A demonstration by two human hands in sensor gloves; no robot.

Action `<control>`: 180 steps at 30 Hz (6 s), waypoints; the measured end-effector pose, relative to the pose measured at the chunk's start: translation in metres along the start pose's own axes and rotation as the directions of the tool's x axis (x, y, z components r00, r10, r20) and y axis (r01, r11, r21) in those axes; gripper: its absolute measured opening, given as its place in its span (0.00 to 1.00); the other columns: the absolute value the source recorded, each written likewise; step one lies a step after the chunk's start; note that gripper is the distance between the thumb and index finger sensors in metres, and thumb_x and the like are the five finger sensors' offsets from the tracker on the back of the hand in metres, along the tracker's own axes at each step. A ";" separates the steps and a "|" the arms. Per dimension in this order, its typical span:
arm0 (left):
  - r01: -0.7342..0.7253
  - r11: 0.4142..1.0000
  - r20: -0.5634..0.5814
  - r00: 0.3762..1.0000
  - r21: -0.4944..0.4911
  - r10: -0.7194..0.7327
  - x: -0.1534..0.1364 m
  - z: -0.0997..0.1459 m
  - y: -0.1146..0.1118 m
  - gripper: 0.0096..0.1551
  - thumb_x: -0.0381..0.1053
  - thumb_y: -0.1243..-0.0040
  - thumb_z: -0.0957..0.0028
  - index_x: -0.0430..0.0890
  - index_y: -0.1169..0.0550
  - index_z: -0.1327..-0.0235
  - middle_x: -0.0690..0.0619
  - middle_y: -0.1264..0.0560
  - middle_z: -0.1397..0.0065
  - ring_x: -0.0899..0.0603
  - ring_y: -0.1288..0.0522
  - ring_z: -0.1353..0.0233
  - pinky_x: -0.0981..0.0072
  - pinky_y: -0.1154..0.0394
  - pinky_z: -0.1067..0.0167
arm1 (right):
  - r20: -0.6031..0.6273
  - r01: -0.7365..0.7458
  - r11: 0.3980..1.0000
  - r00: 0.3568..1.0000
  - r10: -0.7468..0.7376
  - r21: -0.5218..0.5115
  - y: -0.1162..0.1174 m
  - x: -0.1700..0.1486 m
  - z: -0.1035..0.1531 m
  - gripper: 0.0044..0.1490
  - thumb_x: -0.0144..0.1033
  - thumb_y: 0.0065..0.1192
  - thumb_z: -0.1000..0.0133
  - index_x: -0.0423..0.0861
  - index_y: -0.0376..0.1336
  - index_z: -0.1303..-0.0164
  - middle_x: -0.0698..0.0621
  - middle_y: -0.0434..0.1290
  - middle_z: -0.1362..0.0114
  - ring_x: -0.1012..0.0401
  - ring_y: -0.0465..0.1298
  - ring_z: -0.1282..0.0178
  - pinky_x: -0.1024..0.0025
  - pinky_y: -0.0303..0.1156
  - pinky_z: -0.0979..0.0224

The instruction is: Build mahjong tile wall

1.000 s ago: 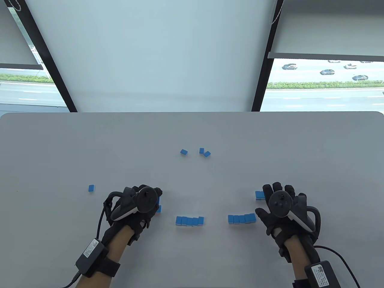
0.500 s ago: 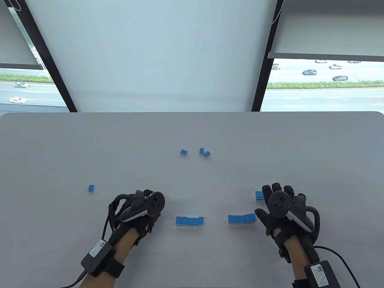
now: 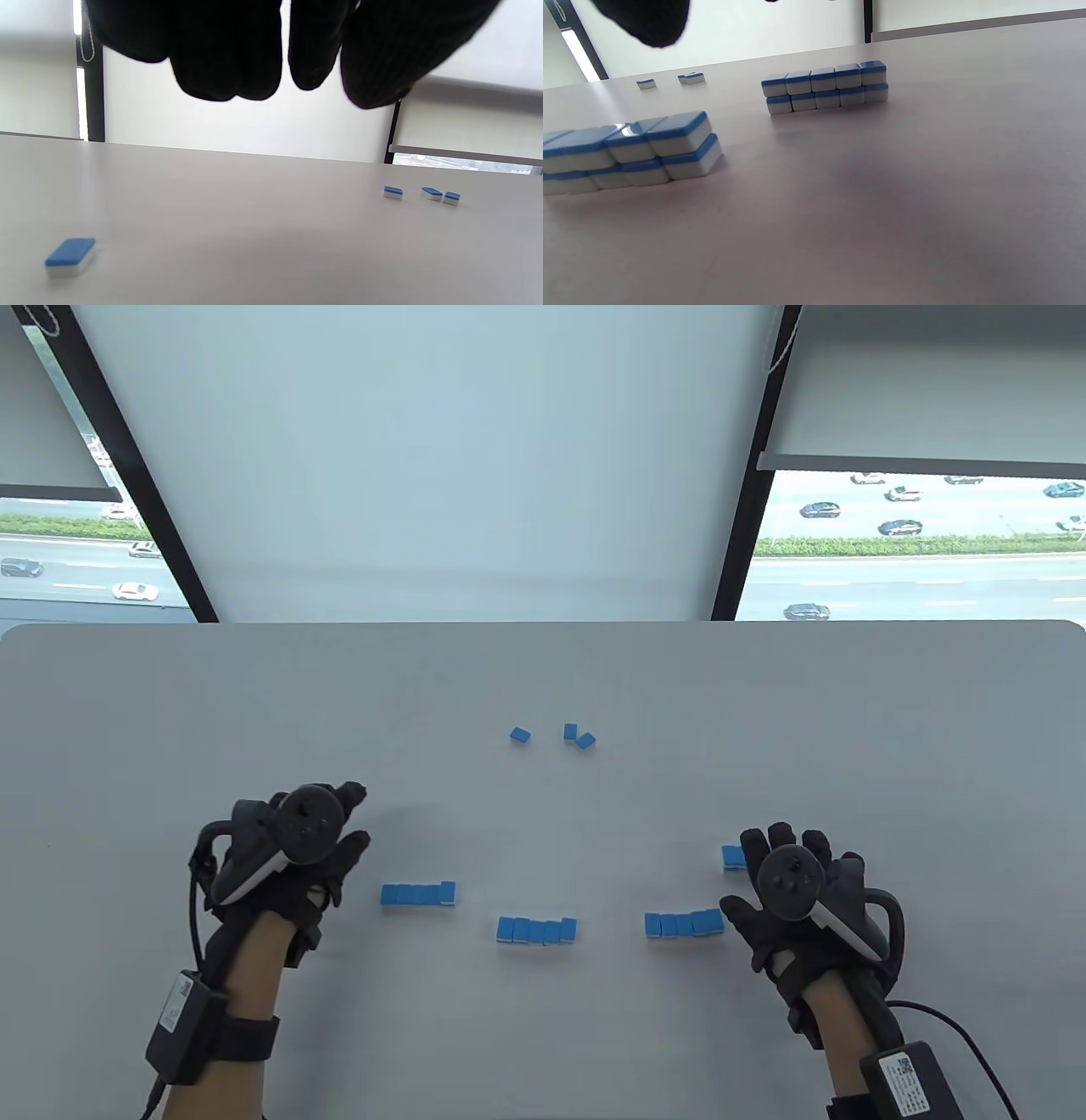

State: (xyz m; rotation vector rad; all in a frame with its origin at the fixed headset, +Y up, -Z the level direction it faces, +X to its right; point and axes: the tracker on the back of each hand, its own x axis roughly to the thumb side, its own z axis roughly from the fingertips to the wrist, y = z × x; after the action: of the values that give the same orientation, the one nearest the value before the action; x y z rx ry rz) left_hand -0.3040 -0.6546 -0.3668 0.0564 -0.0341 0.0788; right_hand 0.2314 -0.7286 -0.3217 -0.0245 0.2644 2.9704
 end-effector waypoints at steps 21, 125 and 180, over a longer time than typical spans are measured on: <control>0.049 0.965 -0.286 0.950 -0.257 -0.124 -0.096 -0.031 -0.092 0.35 0.56 0.33 0.53 0.58 0.29 0.28 0.53 0.28 0.29 0.40 0.25 0.35 0.40 0.30 0.34 | -0.013 -0.008 1.000 1.000 0.008 0.001 0.000 -0.001 0.000 0.52 0.67 0.53 0.48 0.60 0.37 0.19 0.53 0.36 0.14 0.43 0.35 0.17 0.35 0.30 0.26; 0.048 0.985 0.296 0.955 -0.166 0.003 0.099 0.013 -0.048 0.39 0.64 0.32 0.55 0.55 0.27 0.28 0.50 0.29 0.25 0.37 0.27 0.29 0.35 0.33 0.31 | -0.024 -0.010 1.000 1.000 0.010 -0.006 0.001 -0.005 -0.001 0.52 0.67 0.53 0.48 0.60 0.37 0.19 0.53 0.36 0.13 0.43 0.35 0.17 0.35 0.30 0.26; 0.269 0.916 0.252 0.948 -0.298 -0.196 0.199 -0.178 -0.108 0.33 0.56 0.26 0.59 0.53 0.22 0.37 0.57 0.18 0.41 0.45 0.16 0.44 0.44 0.22 0.39 | -0.018 -0.007 1.000 1.000 0.007 0.007 0.002 -0.004 -0.002 0.52 0.67 0.53 0.48 0.60 0.37 0.19 0.53 0.36 0.13 0.43 0.36 0.17 0.35 0.30 0.26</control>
State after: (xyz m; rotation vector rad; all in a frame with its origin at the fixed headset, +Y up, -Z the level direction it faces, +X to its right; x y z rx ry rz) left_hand -0.0919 -0.7361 -0.5427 -0.2670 -0.2592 -0.1751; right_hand 0.2350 -0.7314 -0.3232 -0.0498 0.2778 2.9777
